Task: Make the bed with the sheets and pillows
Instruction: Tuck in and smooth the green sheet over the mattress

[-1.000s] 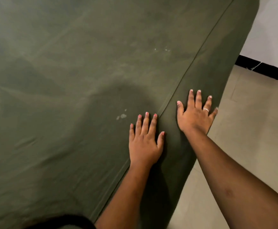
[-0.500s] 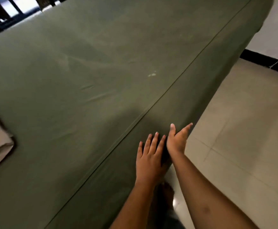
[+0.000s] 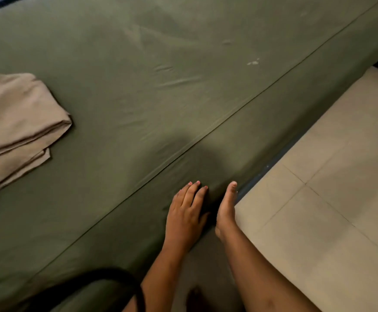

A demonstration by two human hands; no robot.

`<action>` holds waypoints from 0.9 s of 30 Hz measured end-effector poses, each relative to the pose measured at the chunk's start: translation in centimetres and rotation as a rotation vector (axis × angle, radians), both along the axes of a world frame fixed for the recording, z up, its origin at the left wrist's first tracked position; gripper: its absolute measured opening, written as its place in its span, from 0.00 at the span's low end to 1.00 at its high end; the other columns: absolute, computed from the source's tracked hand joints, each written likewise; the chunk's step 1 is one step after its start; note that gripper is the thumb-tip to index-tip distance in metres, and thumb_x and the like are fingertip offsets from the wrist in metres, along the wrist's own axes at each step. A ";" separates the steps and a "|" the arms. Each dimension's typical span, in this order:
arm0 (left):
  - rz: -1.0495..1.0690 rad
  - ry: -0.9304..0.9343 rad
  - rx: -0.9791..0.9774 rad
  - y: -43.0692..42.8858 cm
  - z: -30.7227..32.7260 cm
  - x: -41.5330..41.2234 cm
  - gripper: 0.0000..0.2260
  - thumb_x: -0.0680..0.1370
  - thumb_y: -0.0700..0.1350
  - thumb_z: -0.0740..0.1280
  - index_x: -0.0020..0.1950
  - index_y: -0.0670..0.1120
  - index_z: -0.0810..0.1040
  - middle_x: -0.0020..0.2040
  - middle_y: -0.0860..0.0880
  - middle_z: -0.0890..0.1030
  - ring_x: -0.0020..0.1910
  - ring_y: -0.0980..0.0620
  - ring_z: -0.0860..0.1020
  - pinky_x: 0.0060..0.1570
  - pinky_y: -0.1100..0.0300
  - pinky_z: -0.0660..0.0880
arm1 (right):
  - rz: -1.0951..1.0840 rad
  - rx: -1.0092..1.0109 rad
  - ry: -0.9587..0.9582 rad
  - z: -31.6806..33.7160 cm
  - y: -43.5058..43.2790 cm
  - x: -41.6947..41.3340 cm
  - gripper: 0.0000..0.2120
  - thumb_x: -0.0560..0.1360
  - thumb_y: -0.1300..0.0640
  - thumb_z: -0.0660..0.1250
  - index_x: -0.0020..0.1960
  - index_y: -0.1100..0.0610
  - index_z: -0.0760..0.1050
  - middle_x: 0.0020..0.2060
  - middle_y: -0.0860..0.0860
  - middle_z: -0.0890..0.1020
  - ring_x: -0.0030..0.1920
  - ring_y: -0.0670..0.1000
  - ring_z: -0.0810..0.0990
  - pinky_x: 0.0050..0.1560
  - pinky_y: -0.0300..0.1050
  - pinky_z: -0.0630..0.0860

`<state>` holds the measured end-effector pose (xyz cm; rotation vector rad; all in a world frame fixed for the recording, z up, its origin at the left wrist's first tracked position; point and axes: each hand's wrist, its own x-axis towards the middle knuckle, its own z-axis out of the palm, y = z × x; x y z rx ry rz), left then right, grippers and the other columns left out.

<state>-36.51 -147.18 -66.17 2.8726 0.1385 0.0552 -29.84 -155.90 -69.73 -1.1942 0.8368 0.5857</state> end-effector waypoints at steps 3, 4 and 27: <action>0.007 0.013 0.028 0.3 0.2 -1.5 0.34 0.67 0.52 0.76 0.70 0.48 0.68 0.69 0.47 0.73 0.69 0.48 0.69 0.68 0.54 0.66 | -0.019 0.109 0.090 -3.0 0.2 -2.1 0.46 0.64 0.21 0.53 0.73 0.48 0.65 0.67 0.53 0.74 0.64 0.56 0.74 0.68 0.58 0.68; 0.007 0.021 0.035 0.4 0.2 -2.0 0.34 0.66 0.51 0.77 0.69 0.48 0.69 0.69 0.47 0.73 0.68 0.47 0.70 0.67 0.54 0.68 | -0.006 0.124 0.104 -2.2 0.5 -2.7 0.37 0.72 0.28 0.51 0.72 0.50 0.67 0.65 0.55 0.76 0.63 0.57 0.75 0.67 0.58 0.69; 0.170 -0.024 0.024 5.2 1.4 -12.7 0.34 0.62 0.56 0.78 0.65 0.51 0.71 0.63 0.49 0.76 0.62 0.49 0.75 0.58 0.55 0.75 | 1.113 -1.049 0.122 0.7 2.9 -6.1 0.19 0.82 0.56 0.53 0.69 0.64 0.69 0.67 0.60 0.73 0.66 0.59 0.72 0.63 0.48 0.68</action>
